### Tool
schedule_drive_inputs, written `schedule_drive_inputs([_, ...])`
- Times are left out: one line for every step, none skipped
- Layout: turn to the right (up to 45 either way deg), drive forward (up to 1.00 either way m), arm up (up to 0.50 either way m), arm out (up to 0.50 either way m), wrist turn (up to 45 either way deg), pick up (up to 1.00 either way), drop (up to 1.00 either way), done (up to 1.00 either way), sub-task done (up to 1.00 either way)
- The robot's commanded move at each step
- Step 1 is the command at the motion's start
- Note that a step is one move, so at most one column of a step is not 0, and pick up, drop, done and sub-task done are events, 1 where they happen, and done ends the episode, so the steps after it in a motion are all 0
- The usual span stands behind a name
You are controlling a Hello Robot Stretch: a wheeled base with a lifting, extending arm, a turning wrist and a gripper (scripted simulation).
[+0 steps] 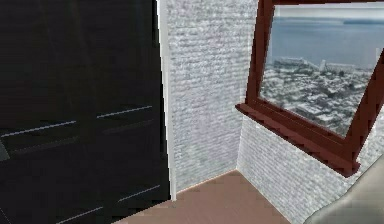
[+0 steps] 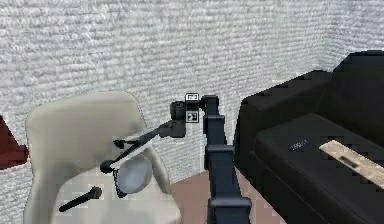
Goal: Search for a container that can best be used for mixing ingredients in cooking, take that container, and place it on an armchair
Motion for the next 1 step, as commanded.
schedule_drive_inputs([0.0,0.00,0.00,0.00,0.0,0.00,0.00,1.00,0.00])
